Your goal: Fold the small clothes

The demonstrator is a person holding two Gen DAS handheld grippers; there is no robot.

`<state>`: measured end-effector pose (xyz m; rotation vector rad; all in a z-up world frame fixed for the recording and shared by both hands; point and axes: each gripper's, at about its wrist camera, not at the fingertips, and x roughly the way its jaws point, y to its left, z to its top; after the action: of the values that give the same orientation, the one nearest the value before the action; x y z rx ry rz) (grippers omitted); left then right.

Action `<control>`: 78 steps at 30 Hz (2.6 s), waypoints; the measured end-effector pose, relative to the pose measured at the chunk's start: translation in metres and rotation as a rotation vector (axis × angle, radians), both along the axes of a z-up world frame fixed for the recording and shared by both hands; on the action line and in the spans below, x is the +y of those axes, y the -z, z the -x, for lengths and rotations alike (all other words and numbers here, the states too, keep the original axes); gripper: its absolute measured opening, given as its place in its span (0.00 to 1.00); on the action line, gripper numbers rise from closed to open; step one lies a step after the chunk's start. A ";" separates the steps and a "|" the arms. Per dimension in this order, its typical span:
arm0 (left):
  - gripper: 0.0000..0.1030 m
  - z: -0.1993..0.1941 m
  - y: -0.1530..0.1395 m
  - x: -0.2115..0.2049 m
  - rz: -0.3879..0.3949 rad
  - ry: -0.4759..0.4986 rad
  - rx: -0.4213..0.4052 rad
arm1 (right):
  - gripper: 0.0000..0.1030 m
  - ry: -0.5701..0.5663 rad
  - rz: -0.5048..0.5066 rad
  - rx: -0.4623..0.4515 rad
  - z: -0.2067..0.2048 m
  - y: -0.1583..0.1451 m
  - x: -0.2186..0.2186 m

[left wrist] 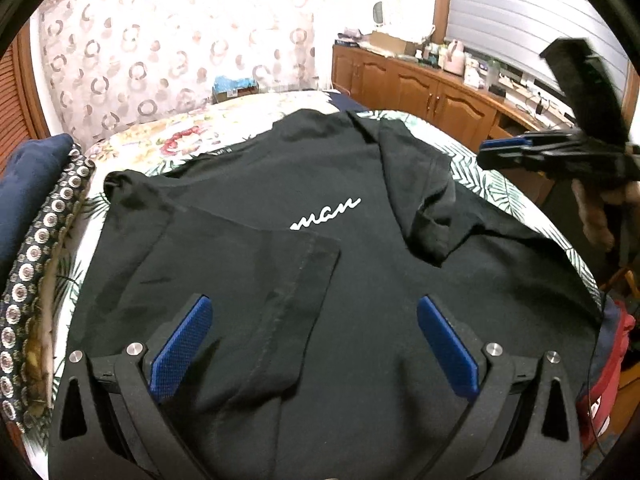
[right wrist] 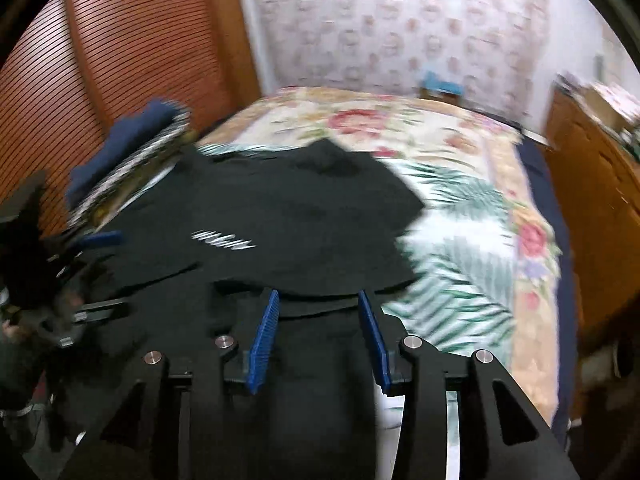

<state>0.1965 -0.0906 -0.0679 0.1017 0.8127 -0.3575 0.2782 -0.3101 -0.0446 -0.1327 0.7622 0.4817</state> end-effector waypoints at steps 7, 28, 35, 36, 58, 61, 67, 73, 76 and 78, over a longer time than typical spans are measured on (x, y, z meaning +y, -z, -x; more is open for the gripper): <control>1.00 0.000 -0.004 0.008 0.015 -0.026 -0.019 | 0.42 0.130 -0.020 0.091 -0.044 0.029 0.005; 1.00 0.003 -0.014 0.049 0.002 -0.113 -0.050 | 0.03 -0.169 -0.076 -0.037 -0.087 -0.041 0.133; 1.00 -0.006 -0.013 0.077 -0.005 -0.175 -0.050 | 0.34 -0.263 -0.049 0.020 -0.111 -0.030 0.177; 1.00 -0.008 -0.013 0.081 -0.008 -0.182 -0.050 | 0.48 -0.258 -0.057 0.030 -0.116 -0.030 0.173; 0.62 -0.129 0.005 0.133 -0.068 -0.169 0.108 | 0.49 0.035 0.001 0.067 -0.166 0.019 0.086; 0.62 -0.142 0.009 0.130 -0.088 -0.174 0.123 | 0.49 0.029 0.000 0.070 -0.173 0.017 0.085; 0.62 -0.152 0.013 0.127 -0.102 -0.176 0.139 | 0.49 0.014 -0.003 0.072 -0.180 0.018 0.087; 0.62 -0.162 0.023 0.126 -0.097 -0.178 0.168 | 0.49 0.004 0.001 0.069 -0.191 0.023 0.093; 0.62 -0.165 0.025 0.126 -0.085 -0.172 0.183 | 0.49 -0.002 0.012 0.062 -0.192 0.025 0.096; 0.61 -0.166 0.025 0.126 -0.072 -0.168 0.188 | 0.46 -0.005 0.049 0.054 -0.189 0.026 0.100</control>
<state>0.3626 0.0356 -0.0929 0.0668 1.0135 -0.1807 0.4671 -0.2103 -0.0707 -0.1676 0.8271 0.4729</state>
